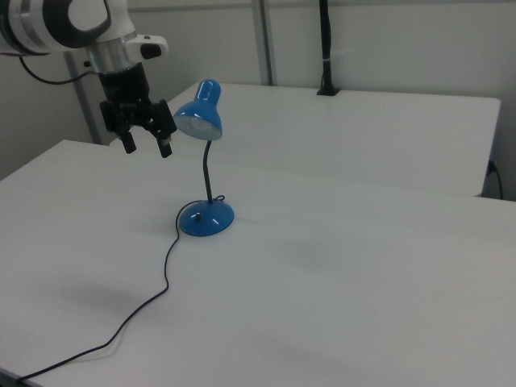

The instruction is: Turn on the lamp

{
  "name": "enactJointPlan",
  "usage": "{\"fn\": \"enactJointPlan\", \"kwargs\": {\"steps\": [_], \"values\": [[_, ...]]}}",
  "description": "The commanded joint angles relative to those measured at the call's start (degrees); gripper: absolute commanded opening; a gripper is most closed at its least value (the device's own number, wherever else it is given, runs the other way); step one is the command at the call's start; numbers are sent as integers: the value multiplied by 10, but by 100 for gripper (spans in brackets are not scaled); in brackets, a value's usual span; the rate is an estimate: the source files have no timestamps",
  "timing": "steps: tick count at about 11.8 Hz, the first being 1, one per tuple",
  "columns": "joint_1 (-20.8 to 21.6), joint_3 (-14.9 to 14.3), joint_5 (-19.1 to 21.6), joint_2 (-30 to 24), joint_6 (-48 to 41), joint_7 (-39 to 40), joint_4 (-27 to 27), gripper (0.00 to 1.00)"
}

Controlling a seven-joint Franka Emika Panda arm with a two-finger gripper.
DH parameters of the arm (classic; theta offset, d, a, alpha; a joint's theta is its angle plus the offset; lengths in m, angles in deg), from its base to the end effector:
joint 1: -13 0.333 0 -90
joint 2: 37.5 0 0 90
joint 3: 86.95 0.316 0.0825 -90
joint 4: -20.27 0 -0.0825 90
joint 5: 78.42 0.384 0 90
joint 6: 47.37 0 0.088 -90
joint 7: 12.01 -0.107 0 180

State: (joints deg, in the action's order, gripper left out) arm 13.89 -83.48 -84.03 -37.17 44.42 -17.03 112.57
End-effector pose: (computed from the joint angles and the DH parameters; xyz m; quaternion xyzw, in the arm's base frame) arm 0.5573 0.0322 0.6055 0.9988 -0.0039 -0.0033 0.0492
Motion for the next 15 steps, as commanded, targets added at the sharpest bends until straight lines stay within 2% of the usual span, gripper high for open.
{"fn": "enactJointPlan", "kwargs": {"steps": [1,2,3,4,5,6,12,15], "values": [[-1,0,10,-2,-13,8,-5,100],[-1,0,10,-2,-13,11,-5,100],[-1,0,10,-2,-13,21,-5,92],[0,0,10,-2,-13,32,-5,70],[-1,-1,10,-2,-15,39,-5,39],[0,0,10,-2,-16,40,-5,2],[3,1,18,4,-4,40,4,0],[7,7,31,-2,55,39,60,0]]}}
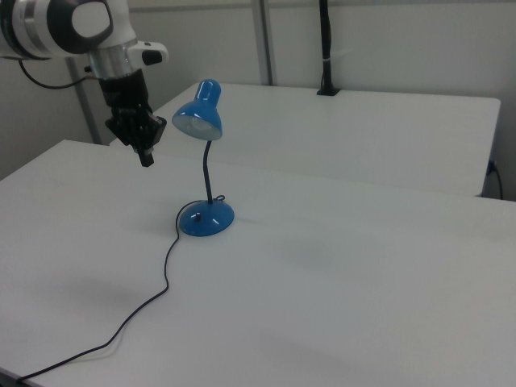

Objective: Turn on the lamp
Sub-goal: 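Move the gripper down to the switch on the blue lamp base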

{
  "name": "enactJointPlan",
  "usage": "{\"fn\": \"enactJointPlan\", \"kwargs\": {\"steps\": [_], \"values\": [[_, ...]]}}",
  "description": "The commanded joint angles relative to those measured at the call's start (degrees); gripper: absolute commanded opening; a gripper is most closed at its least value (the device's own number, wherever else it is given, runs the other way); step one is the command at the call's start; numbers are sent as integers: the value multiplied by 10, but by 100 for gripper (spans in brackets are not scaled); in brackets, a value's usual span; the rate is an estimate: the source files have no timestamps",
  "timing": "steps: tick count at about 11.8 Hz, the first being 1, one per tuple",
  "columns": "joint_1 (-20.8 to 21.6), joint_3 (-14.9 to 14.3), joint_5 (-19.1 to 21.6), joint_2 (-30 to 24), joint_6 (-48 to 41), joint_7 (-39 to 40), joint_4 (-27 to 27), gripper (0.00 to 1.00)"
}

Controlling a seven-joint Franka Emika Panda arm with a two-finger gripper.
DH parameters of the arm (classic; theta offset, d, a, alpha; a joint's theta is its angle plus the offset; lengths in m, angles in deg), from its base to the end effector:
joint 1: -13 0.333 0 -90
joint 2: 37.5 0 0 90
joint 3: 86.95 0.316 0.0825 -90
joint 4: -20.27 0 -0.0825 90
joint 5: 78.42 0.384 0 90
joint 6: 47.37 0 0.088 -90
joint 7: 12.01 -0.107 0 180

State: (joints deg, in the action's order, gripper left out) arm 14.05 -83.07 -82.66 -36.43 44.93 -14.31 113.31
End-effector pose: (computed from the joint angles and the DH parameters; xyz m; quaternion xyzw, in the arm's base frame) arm 0.5605 0.0403 0.5927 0.9989 0.0250 -0.0134 0.0372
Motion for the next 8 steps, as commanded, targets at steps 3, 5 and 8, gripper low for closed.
{"fn": "enactJointPlan", "kwargs": {"steps": [3,5,8], "values": [[18,3,20,-7,156,6,125,0],[22,3,20,-2,249,1,175,0],[31,3,20,48,415,-17,213,0]]}}
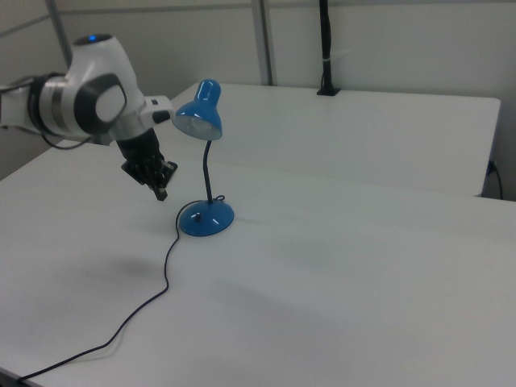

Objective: Turn on the lamp
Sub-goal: 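Move the gripper down to the switch on the blue lamp base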

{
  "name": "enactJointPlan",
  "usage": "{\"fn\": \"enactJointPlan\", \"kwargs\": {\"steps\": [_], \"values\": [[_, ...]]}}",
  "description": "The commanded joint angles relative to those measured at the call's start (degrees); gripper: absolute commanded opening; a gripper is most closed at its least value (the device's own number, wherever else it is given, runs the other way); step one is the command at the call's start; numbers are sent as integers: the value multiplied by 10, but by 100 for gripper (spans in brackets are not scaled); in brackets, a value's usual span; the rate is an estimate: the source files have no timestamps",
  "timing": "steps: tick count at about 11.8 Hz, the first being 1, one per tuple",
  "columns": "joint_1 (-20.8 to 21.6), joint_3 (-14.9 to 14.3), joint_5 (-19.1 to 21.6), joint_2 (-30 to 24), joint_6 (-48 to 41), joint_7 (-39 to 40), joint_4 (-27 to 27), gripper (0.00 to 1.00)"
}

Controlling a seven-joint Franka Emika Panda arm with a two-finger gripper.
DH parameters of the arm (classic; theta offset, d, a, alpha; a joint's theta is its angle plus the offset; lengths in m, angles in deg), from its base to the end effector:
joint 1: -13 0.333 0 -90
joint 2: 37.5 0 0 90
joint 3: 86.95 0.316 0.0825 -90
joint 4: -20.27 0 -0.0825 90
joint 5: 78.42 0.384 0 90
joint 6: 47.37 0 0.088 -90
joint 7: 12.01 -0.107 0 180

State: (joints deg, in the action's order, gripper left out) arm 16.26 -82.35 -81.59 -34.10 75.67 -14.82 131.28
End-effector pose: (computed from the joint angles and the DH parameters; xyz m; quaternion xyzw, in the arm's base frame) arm 0.5828 0.0774 0.4676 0.9953 0.0569 0.0770 0.0148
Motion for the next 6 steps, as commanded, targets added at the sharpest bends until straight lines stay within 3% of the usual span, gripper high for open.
{"fn": "enactJointPlan", "kwargs": {"steps": [1,6], "values": [[10,-4,8,39,137,-13,32,0],[11,-4,-15,114,303,-5,33,0]]}}
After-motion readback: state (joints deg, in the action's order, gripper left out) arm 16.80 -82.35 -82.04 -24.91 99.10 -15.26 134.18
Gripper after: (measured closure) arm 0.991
